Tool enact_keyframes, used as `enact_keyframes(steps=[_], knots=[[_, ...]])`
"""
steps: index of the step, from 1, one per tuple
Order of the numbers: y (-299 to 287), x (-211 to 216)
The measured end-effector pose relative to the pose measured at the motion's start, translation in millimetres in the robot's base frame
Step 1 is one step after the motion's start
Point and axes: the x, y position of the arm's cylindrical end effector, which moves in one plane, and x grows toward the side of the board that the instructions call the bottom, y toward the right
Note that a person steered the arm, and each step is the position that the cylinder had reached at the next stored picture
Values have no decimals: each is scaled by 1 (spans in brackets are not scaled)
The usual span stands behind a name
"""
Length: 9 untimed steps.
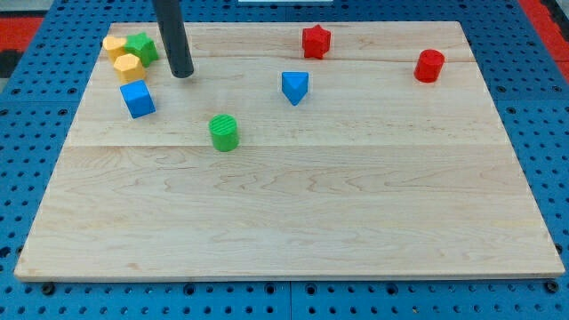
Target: Slide the green circle towards the blue triangle
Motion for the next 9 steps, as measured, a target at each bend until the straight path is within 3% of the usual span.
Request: enact_keyframes(steps=[1,5,7,9], knots=[[-22,21],[89,26],[77,29],[27,68]])
